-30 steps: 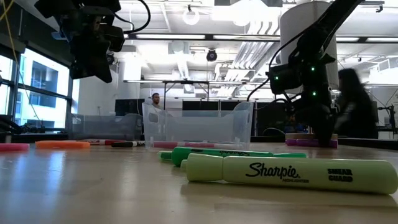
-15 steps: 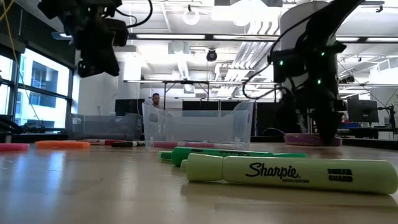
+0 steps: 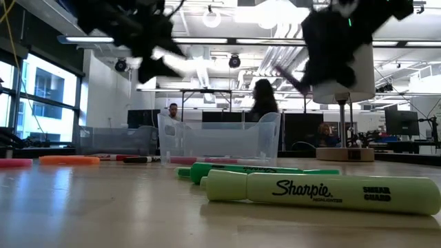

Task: Pick & Place Markers
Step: Put the purple highlighter into the black bin

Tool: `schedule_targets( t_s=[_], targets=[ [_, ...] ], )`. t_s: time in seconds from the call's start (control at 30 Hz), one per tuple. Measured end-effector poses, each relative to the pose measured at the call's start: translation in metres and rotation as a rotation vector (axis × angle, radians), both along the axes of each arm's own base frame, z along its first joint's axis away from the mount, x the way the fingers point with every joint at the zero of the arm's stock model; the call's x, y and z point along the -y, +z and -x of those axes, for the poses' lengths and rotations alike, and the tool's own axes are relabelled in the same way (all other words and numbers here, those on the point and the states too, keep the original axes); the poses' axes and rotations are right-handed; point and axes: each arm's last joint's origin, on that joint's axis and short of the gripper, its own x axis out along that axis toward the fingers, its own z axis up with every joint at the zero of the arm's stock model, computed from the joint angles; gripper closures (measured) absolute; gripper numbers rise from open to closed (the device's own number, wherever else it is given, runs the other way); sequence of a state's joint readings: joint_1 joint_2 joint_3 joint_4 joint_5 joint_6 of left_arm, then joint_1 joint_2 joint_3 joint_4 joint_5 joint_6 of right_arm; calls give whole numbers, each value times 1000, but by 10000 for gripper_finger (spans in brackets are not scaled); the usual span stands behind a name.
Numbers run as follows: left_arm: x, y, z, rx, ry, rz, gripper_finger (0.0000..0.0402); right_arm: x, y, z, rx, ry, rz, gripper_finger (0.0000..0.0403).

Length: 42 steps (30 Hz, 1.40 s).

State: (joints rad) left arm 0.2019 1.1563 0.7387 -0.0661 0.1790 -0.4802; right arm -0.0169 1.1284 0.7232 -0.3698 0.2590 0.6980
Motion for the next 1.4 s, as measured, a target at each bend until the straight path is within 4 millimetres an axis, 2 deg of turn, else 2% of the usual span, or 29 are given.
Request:
schedule_targets(
  t_s=[0.13, 0.3, 0.4, 0.57, 0.63, 0.7, 0.77, 0.87, 0.97, 1.07, 1.17, 1.3, 1.4],
  targets=[
    [-3, 17, -23, 301, -42, -76, 164, -13, 31, -12, 312, 53, 111, 349],
    [-7, 34, -40, 557, -37, -143, 164, -22, 49, -24, 521, 88, 197, 349],
    [-7, 40, -47, 564, -50, -176, 164, -22, 52, -28, 568, 74, 215, 349],
    [6, 52, -62, 559, -116, -319, 175, -23, 53, -32, 609, 79, 217, 348],
    [11, 63, -67, 582, -119, -379, 184, -23, 52, -33, 603, 90, 231, 348],
    [14, 64, -72, 552, -106, -413, 192, -25, 52, -33, 599, 103, 244, 348],
    [15, 62, -75, 507, -107, -409, 199, -27, 53, -33, 603, 116, 260, 348],
    [13, 73, -83, 545, -84, -420, 205, -29, 55, -33, 617, 132, 282, 348],
    [13, 65, -88, 485, -85, -409, 207, -31, 56, -33, 618, 143, 297, 348],
    [11, 72, -99, 533, -78, -417, 207, -31, 55, -33, 611, 137, 299, 348],
    [12, 64, -104, 483, -105, -368, 207, -31, 55, -33, 612, 136, 300, 348],
    [10, 71, -117, 530, -97, -363, 207, -31, 55, -33, 604, 135, 303, 347],
    [11, 64, -120, 487, -118, -321, 207, -31, 53, -33, 585, 134, 305, 347]
  ],
)
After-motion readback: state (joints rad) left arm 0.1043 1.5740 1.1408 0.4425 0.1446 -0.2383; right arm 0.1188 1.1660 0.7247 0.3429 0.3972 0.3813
